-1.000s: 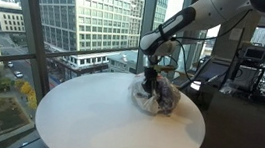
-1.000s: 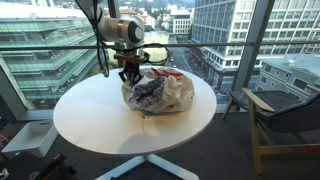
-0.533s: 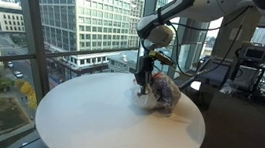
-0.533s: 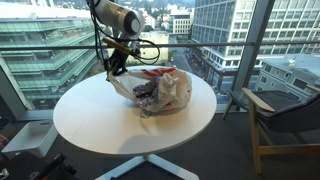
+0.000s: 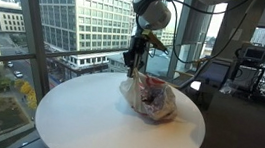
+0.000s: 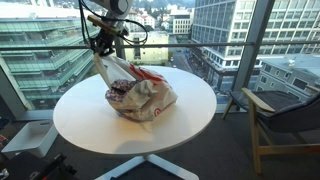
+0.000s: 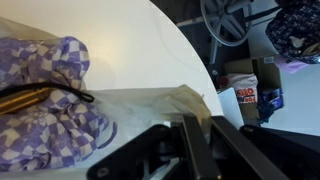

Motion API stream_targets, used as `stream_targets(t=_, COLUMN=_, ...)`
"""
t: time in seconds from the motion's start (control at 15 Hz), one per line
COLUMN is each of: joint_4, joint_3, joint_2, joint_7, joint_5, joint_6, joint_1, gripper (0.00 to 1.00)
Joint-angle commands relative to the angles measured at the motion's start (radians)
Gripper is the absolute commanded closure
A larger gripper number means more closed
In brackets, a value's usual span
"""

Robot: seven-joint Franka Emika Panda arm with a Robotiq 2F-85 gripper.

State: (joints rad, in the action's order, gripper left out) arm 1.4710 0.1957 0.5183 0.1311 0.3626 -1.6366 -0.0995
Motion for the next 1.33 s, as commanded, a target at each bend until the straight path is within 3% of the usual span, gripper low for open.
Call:
stream_targets(t=0.0, joint_4=-0.02, joint_3=0.01, joint_2=-0.07, joint_7=-0.005, joint_5=0.026, joint_6=-0.016, joint_1=-0.02, gripper=0.9)
stream_targets(t=0.33, joint_4=-0.048, joint_3=0.009, joint_2=-0.131, joint_7=0.002, joint_5=0.015, joint_6=-0.09, joint_1=-0.039, gripper=0.9)
stream_targets(t=0.73, joint_4=0.011, joint_3=-0.012, joint_2=-0.093, joint_7=-0.036, joint_5=-0.057, joint_6=-0.101, joint_1=-0.059, gripper=0.9)
stream_targets(t=0.8, joint_4=0.024, joint_3=-0.021, joint_2=-0.091, joint_7=-0.072, joint_5=-0.086, joint_6=-0.094, joint_1=-0.067, gripper=0.71)
stream_targets(t=1.27, joint_4=0.072, joint_3=-0.096, joint_2=-0.133, joint_7=-0.354, joint_5=-0.323, joint_6=0.033, joint_1=-0.104, gripper=0.21)
